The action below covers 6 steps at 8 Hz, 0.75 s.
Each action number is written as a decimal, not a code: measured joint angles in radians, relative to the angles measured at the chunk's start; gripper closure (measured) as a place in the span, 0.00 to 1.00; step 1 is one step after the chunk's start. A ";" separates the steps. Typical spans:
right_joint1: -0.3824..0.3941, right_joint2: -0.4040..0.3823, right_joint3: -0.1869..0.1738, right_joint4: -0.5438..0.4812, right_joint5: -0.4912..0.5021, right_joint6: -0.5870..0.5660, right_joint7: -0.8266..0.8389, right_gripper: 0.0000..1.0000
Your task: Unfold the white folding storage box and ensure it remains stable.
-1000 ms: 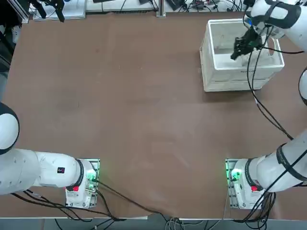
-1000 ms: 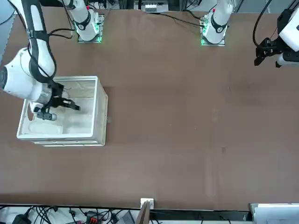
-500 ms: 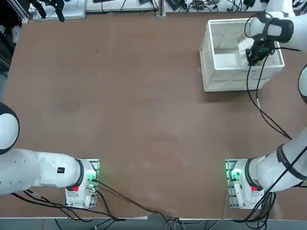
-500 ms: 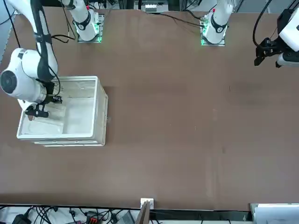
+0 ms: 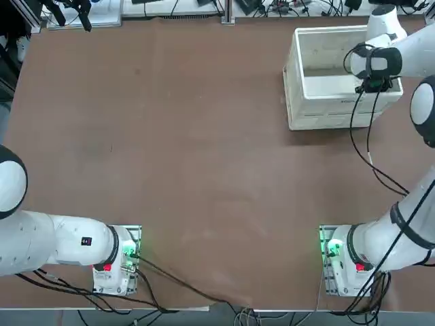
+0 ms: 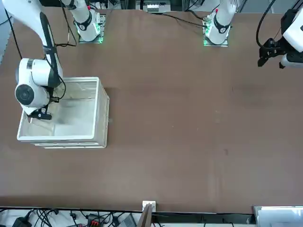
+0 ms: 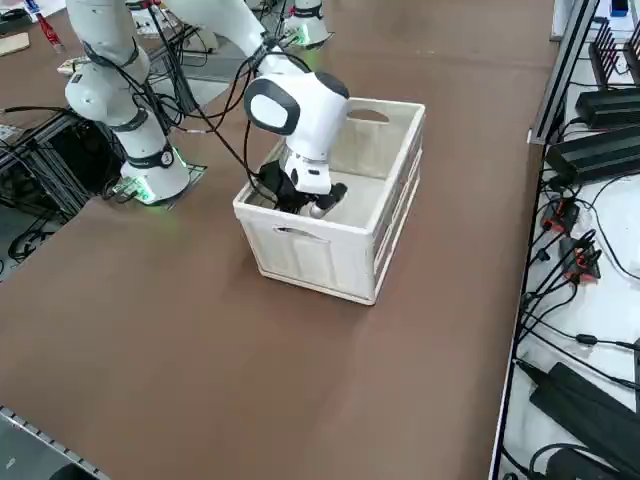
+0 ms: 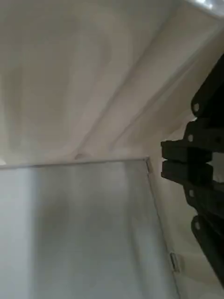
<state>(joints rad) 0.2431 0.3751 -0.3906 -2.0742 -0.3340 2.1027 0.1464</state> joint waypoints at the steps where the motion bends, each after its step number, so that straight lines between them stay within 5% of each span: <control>1: 0.001 0.009 0.005 0.000 -0.025 -0.001 0.013 0.98; 3: 0.003 0.010 0.008 0.020 -0.047 -0.014 0.016 0.98; 6: 0.012 -0.017 0.027 0.233 0.048 -0.248 -0.008 0.98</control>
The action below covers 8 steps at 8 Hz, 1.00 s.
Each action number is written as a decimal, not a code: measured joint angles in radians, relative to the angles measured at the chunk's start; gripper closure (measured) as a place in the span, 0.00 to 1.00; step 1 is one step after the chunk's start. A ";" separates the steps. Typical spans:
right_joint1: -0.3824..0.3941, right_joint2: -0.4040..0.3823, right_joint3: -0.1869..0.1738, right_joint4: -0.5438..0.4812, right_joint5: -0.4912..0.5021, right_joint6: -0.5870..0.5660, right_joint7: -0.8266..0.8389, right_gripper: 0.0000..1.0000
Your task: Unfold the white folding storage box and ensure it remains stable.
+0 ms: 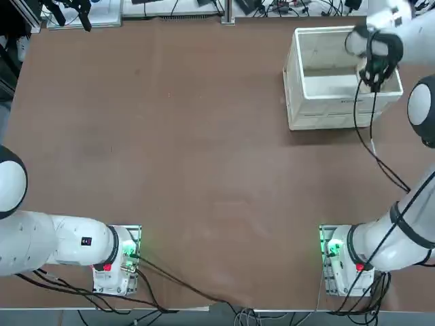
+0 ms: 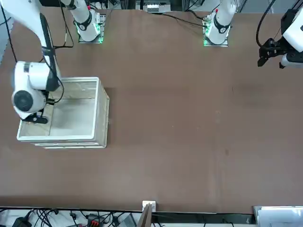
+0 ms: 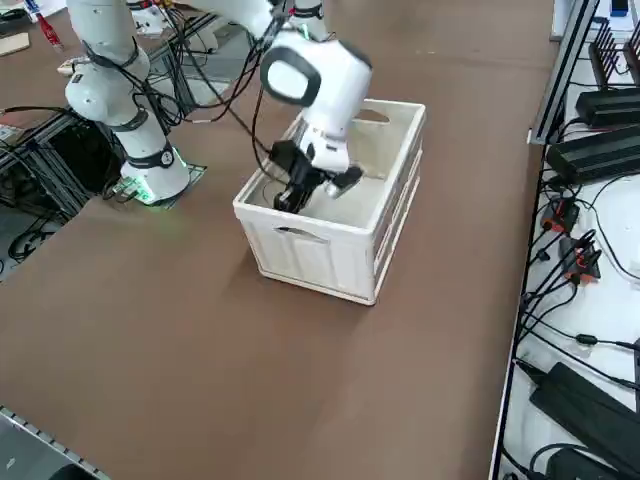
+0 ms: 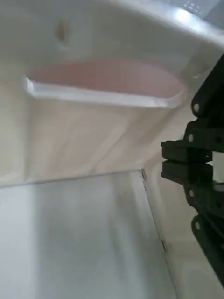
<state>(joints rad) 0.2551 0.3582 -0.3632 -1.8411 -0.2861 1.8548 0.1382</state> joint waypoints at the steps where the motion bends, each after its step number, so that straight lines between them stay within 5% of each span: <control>1: 0.003 -0.024 0.006 0.068 0.086 -0.065 -0.043 0.98; 3: -0.004 -0.097 0.002 0.160 0.212 -0.167 -0.138 0.96; 5: -0.017 -0.171 -0.004 0.235 0.257 -0.255 -0.180 0.83; 8: -0.018 -0.246 -0.002 0.313 0.304 -0.337 -0.185 0.26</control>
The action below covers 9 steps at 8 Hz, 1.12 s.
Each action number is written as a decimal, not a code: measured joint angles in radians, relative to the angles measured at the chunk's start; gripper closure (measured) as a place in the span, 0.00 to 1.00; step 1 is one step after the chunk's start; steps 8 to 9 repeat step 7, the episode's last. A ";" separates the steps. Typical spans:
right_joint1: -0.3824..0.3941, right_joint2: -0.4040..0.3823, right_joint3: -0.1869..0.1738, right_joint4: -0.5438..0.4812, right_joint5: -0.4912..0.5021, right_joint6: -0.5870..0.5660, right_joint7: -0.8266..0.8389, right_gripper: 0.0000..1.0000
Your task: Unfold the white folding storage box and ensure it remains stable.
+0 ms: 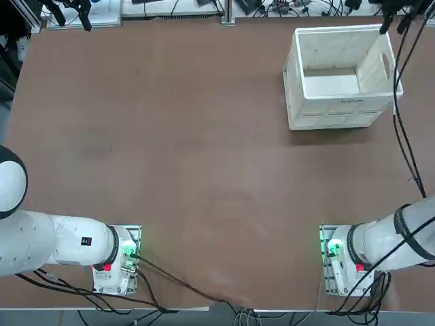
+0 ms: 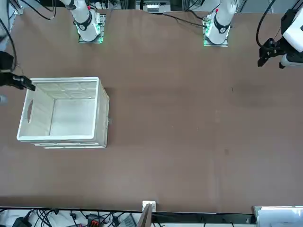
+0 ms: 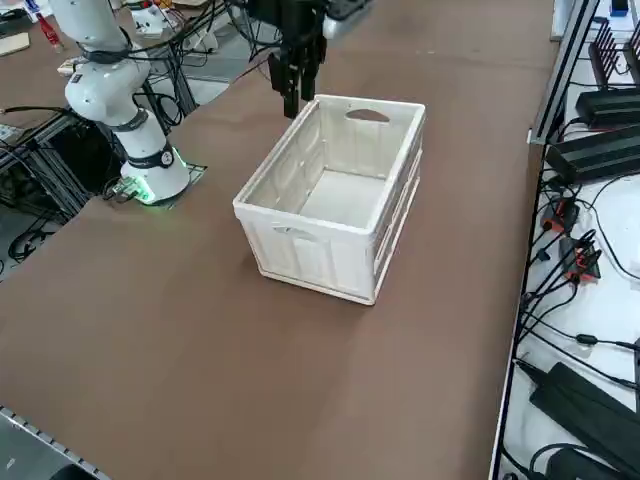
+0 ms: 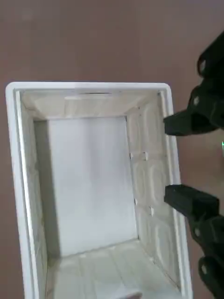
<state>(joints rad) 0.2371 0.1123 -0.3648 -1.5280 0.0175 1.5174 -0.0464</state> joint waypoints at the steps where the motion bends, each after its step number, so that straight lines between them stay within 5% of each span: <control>1: -0.014 -0.040 0.016 0.007 0.030 -0.004 0.004 0.08; 2: -0.073 -0.087 0.073 0.008 0.039 -0.011 0.004 0.00; 4: -0.205 -0.163 0.224 -0.021 0.039 -0.027 0.004 0.00; 7: -0.257 -0.204 0.338 -0.074 0.036 -0.027 0.004 0.00; 9: -0.257 -0.204 0.338 -0.074 0.036 -0.027 0.004 0.00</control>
